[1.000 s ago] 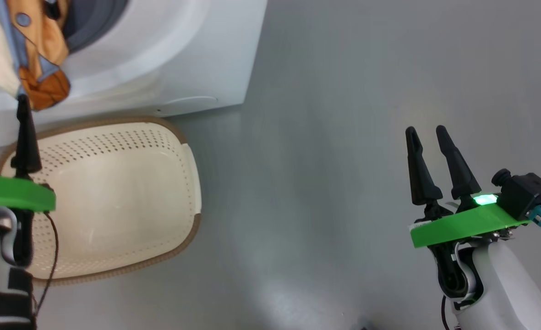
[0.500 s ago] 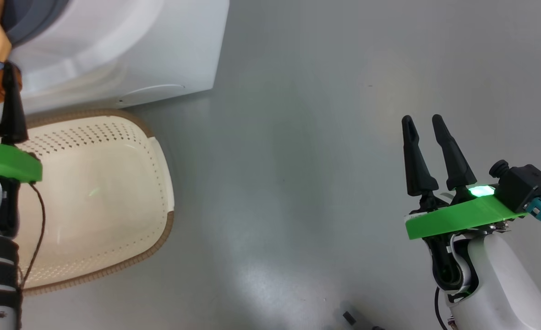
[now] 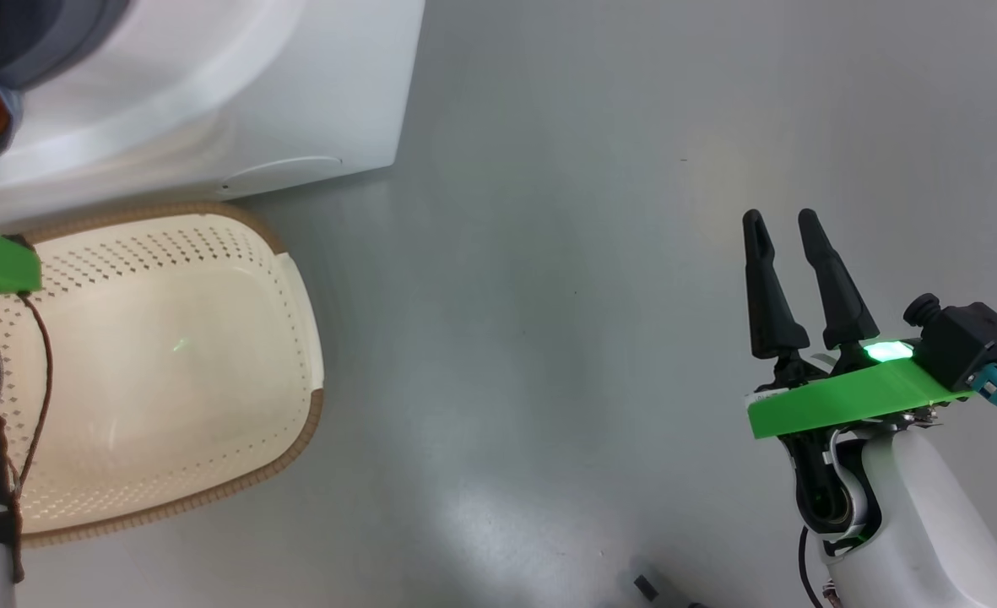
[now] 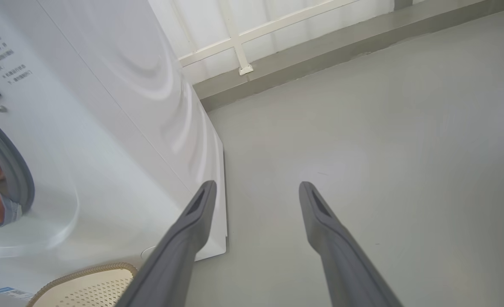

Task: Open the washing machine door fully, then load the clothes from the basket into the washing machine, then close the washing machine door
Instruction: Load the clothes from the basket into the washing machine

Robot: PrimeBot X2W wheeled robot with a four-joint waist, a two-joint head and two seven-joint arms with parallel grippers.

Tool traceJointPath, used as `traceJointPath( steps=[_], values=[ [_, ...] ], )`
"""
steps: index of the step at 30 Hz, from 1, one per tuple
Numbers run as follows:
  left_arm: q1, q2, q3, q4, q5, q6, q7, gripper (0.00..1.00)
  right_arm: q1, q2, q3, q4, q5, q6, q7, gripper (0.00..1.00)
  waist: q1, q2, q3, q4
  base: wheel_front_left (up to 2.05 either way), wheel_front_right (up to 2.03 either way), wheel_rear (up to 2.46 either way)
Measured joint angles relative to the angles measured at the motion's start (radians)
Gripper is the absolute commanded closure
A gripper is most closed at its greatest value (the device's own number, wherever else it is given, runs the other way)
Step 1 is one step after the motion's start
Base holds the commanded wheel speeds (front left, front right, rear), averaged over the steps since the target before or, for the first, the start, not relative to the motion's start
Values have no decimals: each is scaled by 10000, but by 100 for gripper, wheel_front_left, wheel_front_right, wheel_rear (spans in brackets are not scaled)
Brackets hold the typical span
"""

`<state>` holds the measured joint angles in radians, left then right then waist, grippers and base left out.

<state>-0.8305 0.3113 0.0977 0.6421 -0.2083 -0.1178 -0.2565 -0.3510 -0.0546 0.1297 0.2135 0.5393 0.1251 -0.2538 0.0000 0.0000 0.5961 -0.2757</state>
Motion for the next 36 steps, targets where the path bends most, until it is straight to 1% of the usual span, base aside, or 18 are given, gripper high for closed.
traceJointPath(
  steps=[3,6,11,16,23,26,30,33,36],
  values=[
    [-83,0,-50,-159,138,-2,0,100,0,19,29,0,44,0,0,0,1,0,35,43,0,0,0],
    [-537,21,-222,63,280,-4,0,100,-1,33,121,2,54,0,0,0,1,0,72,38,0,0,0],
    [-1965,207,-472,1195,282,-50,29,100,-3,58,265,12,59,0,0,0,1,0,114,-59,0,0,0],
    [-3229,422,-683,2443,364,-59,504,100,-3,61,324,38,86,0,0,0,0,0,159,-241,0,0,0],
    [-4490,905,-1011,3841,721,-58,598,100,2,84,671,61,334,0,0,0,1,0,229,-601,0,0,0],
    [-4737,1045,-1085,4004,815,-13,366,100,8,86,727,63,337,0,0,0,1,0,254,-714,0,0,0],
    [-5135,1304,-1175,4044,984,234,63,100,16,94,777,42,407,0,0,0,0,0,361,-909,0,0,0],
    [-5187,1469,-1200,3952,1057,351,38,100,50,96,761,10,506,0,0,0,1,0,472,-1020,0,0,0],
    [-5185,1501,-1235,3940,1062,385,10,100,104,102,756,-17,506,0,0,0,1,0,584,-1085,0,0,0]
  ],
)
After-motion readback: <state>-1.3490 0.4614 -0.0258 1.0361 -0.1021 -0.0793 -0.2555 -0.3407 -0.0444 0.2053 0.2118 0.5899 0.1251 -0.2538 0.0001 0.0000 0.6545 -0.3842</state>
